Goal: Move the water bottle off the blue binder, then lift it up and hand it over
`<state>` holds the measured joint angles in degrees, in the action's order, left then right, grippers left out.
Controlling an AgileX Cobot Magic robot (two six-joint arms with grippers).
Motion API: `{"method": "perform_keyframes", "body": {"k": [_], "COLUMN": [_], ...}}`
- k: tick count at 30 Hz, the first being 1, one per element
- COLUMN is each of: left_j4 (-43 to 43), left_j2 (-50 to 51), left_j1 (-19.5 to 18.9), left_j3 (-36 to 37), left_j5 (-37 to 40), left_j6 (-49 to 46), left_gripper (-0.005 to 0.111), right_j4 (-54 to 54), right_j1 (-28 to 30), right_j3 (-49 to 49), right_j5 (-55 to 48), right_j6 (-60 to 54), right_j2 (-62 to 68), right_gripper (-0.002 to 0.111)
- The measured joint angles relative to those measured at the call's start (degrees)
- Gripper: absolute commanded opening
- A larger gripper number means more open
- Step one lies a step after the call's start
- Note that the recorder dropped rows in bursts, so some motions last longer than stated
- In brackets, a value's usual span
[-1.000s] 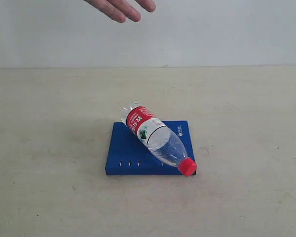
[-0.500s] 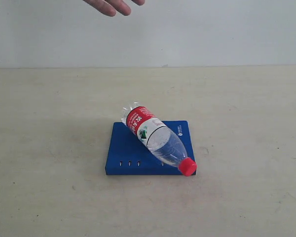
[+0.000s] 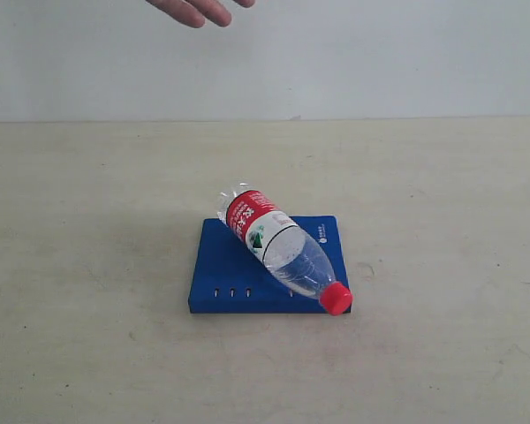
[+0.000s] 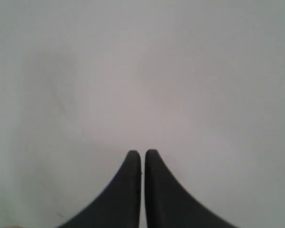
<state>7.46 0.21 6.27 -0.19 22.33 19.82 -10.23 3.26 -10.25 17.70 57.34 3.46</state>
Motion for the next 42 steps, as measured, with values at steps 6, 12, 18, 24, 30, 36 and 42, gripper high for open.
{"method": "perform_keyframes", "body": {"k": [6,12,18,24,30,36,42], "left_j4": [0.0,0.0,0.0,0.0,0.0,0.0,0.0], "left_j2": [0.0,0.0,0.0,0.0,0.0,0.0,0.0], "left_j1": [0.0,0.0,0.0,0.0,0.0,0.0,0.0], "left_j3": [0.0,0.0,0.0,0.0,0.0,0.0,0.0], "left_j5": [0.0,0.0,0.0,0.0,0.0,0.0,0.0], "left_j6": [0.0,0.0,0.0,0.0,0.0,0.0,0.0], "left_gripper": [0.007,0.007,0.007,0.007,0.007,0.007,0.007], "right_j4": [-41.33,-84.24,-89.77,-89.89,-89.89,-89.89,-89.89], "right_j1": [0.0,0.0,-0.58,-12.04,-17.03,-17.03,-17.39], "right_j3": [-20.04,-30.36,-30.36,-30.36,-30.36,-30.36,-30.36], "right_j5": [-1.67,34.14,35.0,24.02,12.52,15.48,19.7], "right_j6": [10.85,41.12,40.17,33.55,32.29,32.67,32.67], "right_j2": [24.63,59.57,79.75,88.6,90.79,93.56,93.82], "right_gripper": [0.0,0.043,0.056,0.056,0.056,0.056,0.056]}}
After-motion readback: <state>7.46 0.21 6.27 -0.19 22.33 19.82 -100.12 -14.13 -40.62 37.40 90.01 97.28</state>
